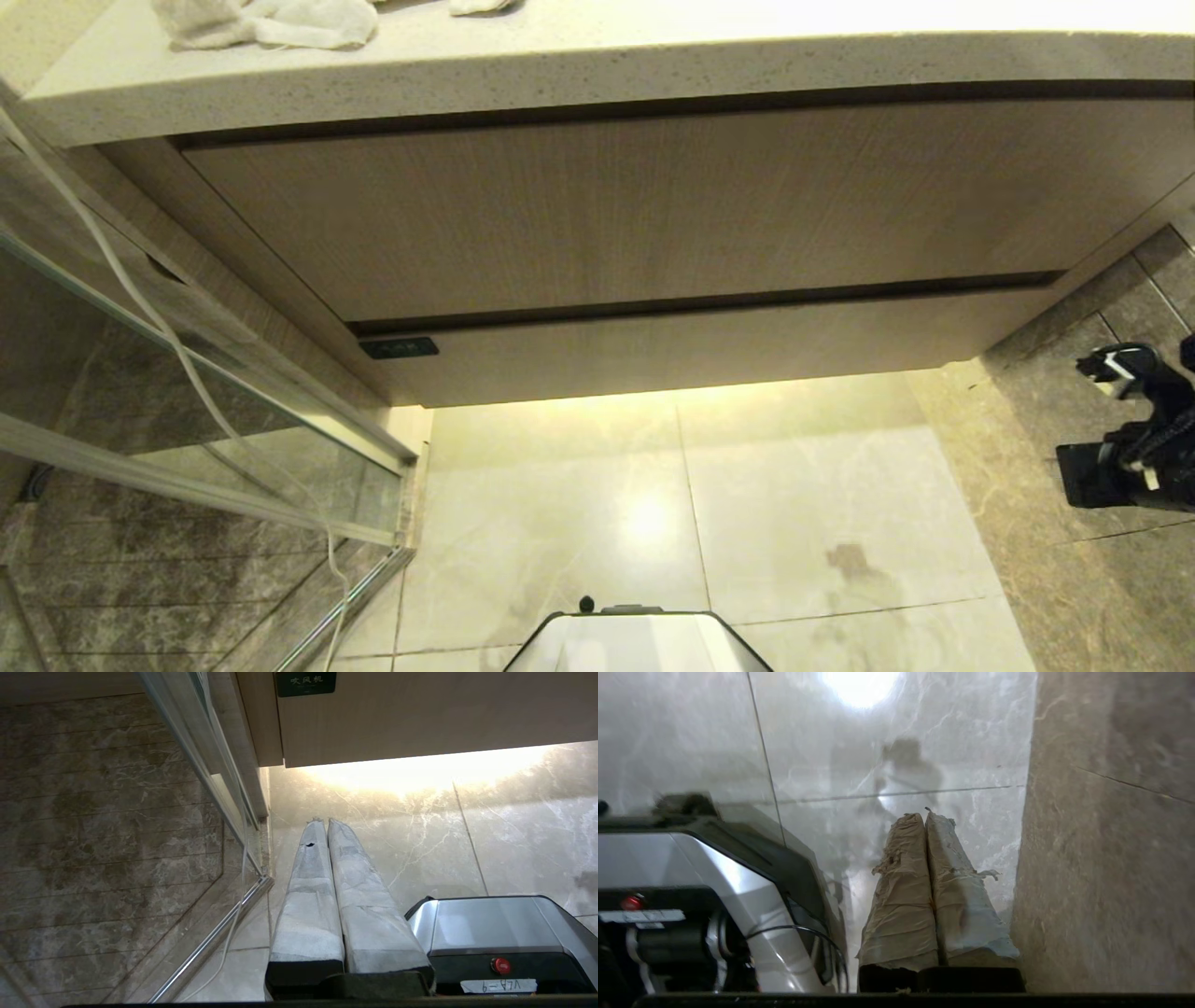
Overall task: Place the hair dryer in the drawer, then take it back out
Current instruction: Close the drawer, then pull open the drawer
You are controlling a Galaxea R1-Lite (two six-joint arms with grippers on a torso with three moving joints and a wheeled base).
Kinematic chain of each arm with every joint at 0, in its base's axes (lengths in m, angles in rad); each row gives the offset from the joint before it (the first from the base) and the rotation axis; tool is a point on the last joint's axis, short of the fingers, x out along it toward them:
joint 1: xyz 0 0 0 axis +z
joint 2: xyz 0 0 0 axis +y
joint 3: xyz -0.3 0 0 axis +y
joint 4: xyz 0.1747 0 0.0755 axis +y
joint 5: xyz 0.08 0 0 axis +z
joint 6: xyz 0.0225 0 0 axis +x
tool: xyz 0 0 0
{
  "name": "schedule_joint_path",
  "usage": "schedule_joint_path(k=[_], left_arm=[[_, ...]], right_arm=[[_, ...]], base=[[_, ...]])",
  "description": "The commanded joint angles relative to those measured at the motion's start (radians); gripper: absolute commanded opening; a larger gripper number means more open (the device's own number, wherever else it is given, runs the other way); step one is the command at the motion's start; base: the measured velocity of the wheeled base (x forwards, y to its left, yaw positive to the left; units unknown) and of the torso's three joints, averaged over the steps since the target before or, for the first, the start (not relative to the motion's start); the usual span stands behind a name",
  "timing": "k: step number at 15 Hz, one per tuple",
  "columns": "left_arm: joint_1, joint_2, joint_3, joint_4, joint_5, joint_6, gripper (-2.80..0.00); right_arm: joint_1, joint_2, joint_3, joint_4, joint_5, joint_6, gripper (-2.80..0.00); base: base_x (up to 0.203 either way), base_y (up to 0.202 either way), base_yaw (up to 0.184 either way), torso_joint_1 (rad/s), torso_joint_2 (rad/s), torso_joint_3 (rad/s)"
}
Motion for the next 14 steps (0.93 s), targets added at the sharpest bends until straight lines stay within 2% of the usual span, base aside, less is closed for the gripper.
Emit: schedule_joint_path(k=[1, 7, 9, 12, 14], left_arm=[[0.0, 0.0, 0.0, 0.0, 0.0, 0.0, -2.8], [0.0, 0.0, 0.0, 0.0, 0.0, 0.0, -2.8], [0.0, 0.0, 0.0, 0.0, 0.0, 0.0, -2.8], [0.0, -0.001, 0.0, 0.0, 0.0, 0.0, -2.8], [0.0, 0.0, 0.002, 0.0, 0.0, 0.0, -2.8]], right_arm=[[0.0, -0.237, 0.099, 0.0, -0.004, 0.044, -2.8], [0.002, -0.733, 0.363, 0.043, -0.007, 0.112, -2.8], [0.016, -0.946, 0.415, 0.144, -0.009, 0.143, -2.8], [0.079, -1.223, 0.447, 0.387, -0.021, 0.17, -2.8], [0.141, -1.301, 0.51, 0.428, -0.072, 0.183, -2.8]], base=[[0.0, 0.0, 0.0, 0.0, 0.0, 0.0], [0.0, 0.0, 0.0, 0.0, 0.0, 0.0], [0.0, 0.0, 0.0, 0.0, 0.0, 0.0], [0.0, 0.0, 0.0, 0.0, 0.0, 0.0], [0.0, 0.0, 0.0, 0.0, 0.0, 0.0]])
